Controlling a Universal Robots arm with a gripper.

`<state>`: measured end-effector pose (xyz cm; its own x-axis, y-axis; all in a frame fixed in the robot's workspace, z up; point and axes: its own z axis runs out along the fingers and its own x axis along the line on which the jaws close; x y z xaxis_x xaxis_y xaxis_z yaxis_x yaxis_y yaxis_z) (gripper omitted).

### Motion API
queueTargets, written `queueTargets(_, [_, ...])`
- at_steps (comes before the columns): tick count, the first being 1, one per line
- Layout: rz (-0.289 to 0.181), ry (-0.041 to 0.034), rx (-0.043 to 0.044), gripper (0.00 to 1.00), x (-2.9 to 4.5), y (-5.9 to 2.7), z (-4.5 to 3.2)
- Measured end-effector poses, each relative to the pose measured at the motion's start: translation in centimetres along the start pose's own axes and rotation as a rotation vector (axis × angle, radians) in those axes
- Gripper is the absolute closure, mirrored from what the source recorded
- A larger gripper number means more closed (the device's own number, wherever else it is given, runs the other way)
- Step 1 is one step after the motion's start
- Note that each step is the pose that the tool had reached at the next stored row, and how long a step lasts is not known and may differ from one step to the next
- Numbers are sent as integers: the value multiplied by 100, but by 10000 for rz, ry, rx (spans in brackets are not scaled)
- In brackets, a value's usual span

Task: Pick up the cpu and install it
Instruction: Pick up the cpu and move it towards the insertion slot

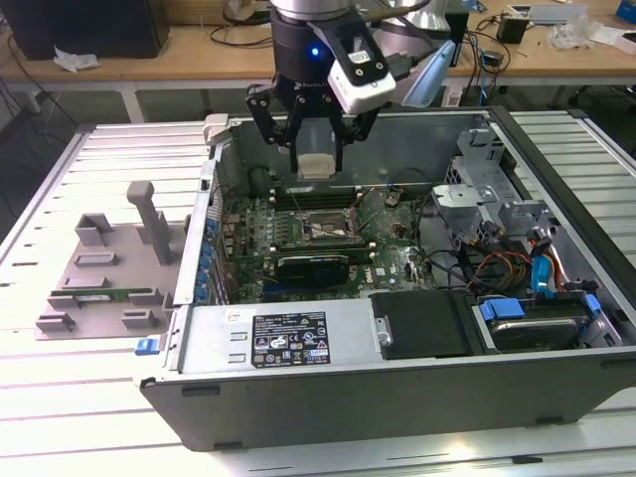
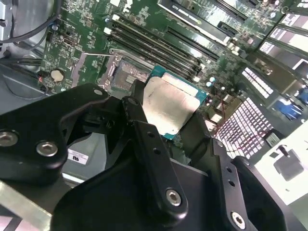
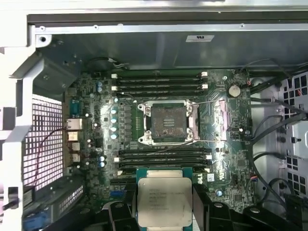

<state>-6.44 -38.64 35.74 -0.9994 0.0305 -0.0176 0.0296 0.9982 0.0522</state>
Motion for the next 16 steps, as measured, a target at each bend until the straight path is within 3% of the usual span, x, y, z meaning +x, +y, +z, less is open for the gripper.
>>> queueTargets(3, [1, 3, -2, 45, -37, 18, 71])
queueTargets(16, [0, 4, 0, 45, -65, 126, 225])
